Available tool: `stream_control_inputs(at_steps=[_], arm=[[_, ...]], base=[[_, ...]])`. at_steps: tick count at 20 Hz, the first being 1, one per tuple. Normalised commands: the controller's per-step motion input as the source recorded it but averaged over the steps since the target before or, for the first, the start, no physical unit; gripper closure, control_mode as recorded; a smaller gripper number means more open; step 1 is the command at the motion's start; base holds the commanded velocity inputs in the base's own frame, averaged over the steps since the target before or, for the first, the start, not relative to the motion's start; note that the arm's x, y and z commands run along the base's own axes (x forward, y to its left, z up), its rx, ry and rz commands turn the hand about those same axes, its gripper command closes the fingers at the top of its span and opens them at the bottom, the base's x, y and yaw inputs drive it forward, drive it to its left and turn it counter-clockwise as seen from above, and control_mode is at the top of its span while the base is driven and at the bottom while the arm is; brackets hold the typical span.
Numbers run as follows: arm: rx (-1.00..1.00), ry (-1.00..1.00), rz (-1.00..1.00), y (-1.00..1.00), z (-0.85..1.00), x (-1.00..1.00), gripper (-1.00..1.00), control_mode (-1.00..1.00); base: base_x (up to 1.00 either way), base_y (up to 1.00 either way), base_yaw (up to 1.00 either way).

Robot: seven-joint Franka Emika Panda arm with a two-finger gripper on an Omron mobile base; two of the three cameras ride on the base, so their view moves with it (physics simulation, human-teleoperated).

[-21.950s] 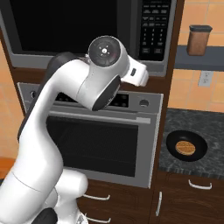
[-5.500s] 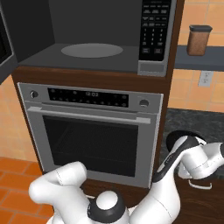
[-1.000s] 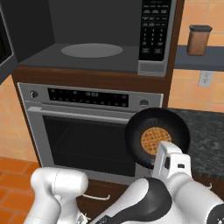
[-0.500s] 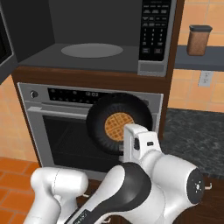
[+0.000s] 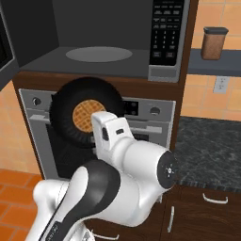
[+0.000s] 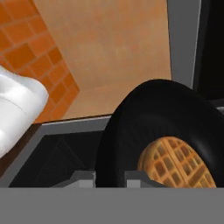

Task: Open the microwave, place the bowl with waffle inside the microwave, then close the microwave door and turn it on.

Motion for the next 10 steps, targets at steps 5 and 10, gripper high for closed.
stream_control_inputs(at_steps=[5, 10], arm=[[0.00, 0.00, 0.00, 0.68, 0.58, 0.06, 1.00, -1.00], [0.00, 0.00, 0.00, 0.65, 0.68, 0.06, 1.00, -1.00]], base=[[0.00, 0.00, 0.00], [0.00, 0.00, 0.00]])
